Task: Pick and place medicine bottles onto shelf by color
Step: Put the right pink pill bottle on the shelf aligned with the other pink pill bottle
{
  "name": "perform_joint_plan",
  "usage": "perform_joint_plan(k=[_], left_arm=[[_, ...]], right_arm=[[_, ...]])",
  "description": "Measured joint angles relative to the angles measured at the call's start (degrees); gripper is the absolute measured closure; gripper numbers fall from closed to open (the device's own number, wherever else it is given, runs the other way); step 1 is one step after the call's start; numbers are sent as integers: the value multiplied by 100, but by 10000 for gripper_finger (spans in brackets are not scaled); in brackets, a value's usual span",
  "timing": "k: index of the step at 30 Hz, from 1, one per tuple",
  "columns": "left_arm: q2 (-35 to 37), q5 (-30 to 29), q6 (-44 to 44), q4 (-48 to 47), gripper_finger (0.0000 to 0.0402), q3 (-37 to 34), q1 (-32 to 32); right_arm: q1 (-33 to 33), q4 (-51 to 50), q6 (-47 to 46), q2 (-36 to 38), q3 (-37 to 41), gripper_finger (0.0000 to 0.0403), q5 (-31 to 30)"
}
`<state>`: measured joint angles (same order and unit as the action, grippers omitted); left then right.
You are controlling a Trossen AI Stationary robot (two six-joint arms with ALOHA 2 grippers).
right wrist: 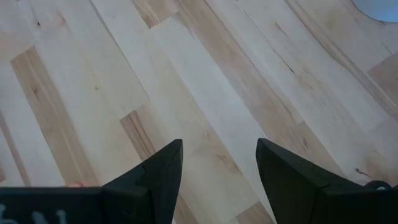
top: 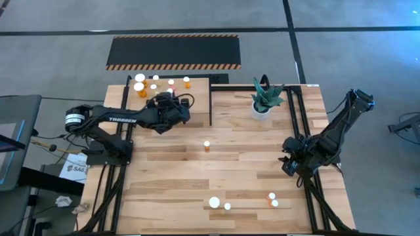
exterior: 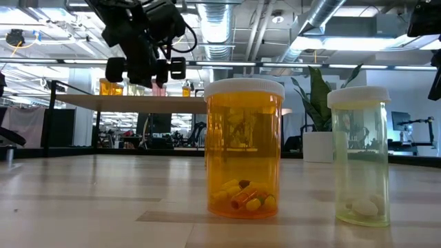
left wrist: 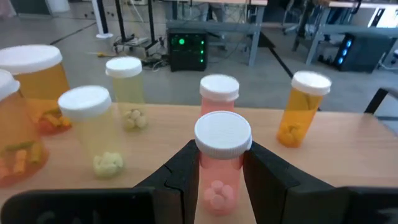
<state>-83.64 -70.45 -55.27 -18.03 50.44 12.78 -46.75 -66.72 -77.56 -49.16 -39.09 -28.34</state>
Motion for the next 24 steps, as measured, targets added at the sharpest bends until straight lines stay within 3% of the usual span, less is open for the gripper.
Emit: perform_joint_plan(k=[13,24], left_arm=[[0,118,1010,912,307,-110,250],[2,495,463,869,307,-109,360]], right_arm=[[-1,0,-2,0,0,177,2],[-1,-1,-1,0,0,177,2]])
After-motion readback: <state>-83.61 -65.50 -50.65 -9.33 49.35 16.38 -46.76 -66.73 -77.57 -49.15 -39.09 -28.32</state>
